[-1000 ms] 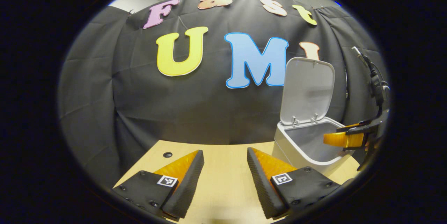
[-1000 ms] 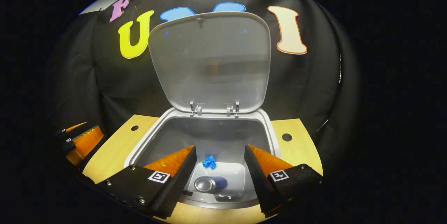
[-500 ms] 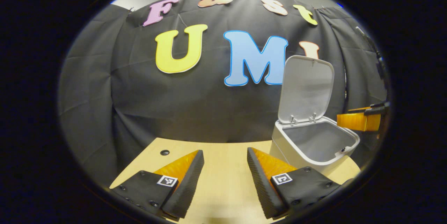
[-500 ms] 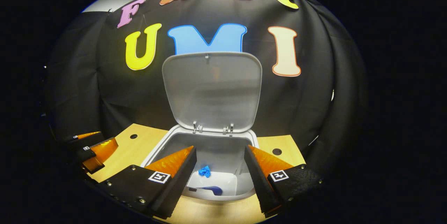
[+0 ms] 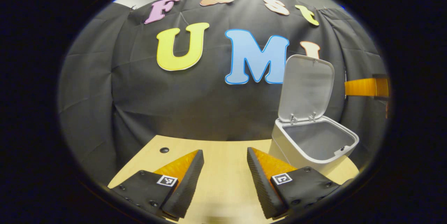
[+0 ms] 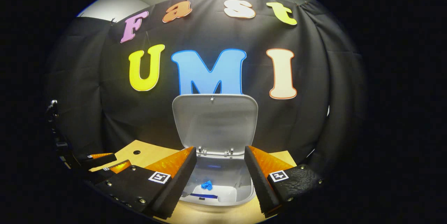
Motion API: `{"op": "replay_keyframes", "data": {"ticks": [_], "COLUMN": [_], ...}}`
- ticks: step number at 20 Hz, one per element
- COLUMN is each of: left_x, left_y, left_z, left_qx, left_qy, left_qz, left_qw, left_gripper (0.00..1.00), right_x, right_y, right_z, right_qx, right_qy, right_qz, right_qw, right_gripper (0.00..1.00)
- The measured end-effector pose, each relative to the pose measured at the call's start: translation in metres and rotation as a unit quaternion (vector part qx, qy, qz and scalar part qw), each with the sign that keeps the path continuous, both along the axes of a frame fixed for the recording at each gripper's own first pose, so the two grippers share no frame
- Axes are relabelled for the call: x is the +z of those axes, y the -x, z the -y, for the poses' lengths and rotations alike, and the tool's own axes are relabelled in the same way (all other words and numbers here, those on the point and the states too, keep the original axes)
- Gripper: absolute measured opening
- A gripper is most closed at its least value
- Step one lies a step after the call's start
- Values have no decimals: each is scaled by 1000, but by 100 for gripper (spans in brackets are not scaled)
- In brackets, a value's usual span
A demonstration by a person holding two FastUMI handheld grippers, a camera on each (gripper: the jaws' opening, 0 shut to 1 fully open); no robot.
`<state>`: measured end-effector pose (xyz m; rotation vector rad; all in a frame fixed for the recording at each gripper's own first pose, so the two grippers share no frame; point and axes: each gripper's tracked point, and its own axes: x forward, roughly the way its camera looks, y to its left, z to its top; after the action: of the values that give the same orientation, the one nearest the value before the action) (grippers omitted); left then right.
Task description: Press the lid of the desktop garbage bin to open it, pick up the crumpled paper on the desktop and throw it into the bin, then pick up the pop can on the desktop and drop it into the bin, and finally close the garbage bin lid.
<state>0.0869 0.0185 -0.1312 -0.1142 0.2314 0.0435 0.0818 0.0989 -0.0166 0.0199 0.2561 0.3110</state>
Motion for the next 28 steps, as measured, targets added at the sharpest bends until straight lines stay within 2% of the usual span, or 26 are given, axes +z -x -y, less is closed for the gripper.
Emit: {"op": "replay_keyframes", "data": {"ticks": [4, 7, 15, 17, 21, 28], "left_x": [-3, -3, 6, 10, 13, 14], "left_y": [0, 1, 6, 9, 18, 35], "left_z": [1, 1, -12, -20, -38, -76], "left_qx": [-2, -4, 9, 17, 38, 76], "left_qy": [5, 7, 12, 8, 4, -8], "left_qz": [-3, -5, -1, 2, 3, -2], "left_qw": [1000, 1000, 1000, 1000, 999, 997], "left_gripper": [85, 81, 85, 82, 83, 82], "right_x": [28, 53, 107, 112, 118, 96], "right_y": [2, -1, -14, -20, -42, -86], "right_z": [6, 6, -5, -11, -19, -40], "right_qx": [-10, -15, -2, 3, 5, 8], "right_qy": [-14, -23, -44, -46, -49, -60], "right_qz": [31, 54, 108, 112, 121, 95], "right_qw": [999, 998, 993, 993, 991, 994], "right_gripper": [87, 88, 87, 87, 87, 87]}}
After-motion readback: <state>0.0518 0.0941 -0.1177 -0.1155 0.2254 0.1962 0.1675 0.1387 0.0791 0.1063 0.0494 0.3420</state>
